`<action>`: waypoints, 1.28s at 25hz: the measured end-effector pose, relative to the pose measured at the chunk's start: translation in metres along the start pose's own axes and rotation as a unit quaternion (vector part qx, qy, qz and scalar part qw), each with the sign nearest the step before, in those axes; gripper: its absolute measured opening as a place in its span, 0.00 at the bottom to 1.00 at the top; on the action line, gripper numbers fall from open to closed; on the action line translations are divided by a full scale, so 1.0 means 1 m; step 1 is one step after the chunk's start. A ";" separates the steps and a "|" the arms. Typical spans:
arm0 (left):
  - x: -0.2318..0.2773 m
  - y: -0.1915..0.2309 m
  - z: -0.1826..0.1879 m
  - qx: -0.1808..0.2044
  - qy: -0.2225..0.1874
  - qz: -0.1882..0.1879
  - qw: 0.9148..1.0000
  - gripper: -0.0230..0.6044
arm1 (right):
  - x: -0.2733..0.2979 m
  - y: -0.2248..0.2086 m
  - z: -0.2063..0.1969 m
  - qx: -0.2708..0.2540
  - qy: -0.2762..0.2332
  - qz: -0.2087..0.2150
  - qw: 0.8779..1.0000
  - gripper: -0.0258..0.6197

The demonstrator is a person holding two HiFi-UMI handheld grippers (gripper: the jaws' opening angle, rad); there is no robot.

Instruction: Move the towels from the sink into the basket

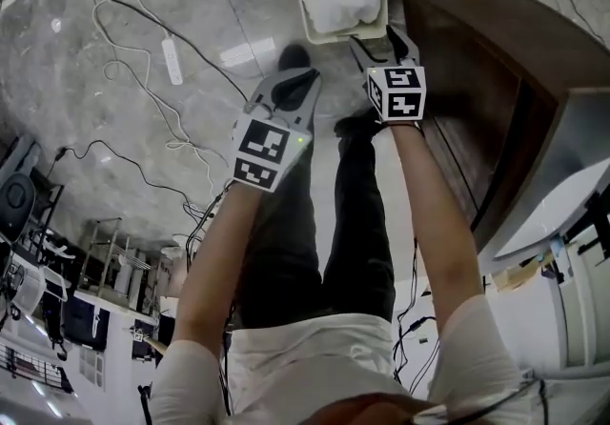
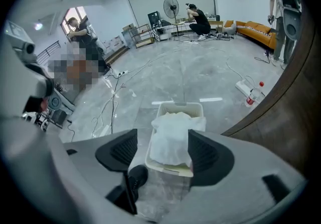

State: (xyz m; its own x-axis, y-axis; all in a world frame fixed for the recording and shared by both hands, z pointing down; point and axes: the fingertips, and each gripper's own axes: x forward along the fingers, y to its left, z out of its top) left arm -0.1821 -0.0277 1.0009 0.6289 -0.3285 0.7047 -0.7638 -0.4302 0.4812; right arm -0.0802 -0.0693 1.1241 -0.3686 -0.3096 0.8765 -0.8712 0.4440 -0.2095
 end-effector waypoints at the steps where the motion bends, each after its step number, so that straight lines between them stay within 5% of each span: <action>1: -0.003 -0.005 0.005 0.001 -0.003 -0.001 1.000 0.05 | -0.009 0.000 0.004 -0.002 -0.004 0.000 1.000 0.51; 16: -0.099 -0.134 0.100 -0.001 -0.052 -0.018 0.998 0.05 | -0.223 0.017 0.078 0.006 -0.104 -0.010 0.994 0.22; 32: -0.219 -0.295 0.221 0.101 -0.068 -0.044 0.992 0.05 | -0.501 0.014 0.120 0.019 -0.195 -0.057 0.979 0.04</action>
State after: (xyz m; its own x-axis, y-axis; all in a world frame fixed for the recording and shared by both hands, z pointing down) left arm -0.0623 -0.0144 0.5898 0.7155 -0.3876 0.5812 -0.6697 -0.6173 0.4128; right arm 0.0531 -0.0087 0.6298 -0.3575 -0.6561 0.6646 -0.9227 0.3583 -0.1426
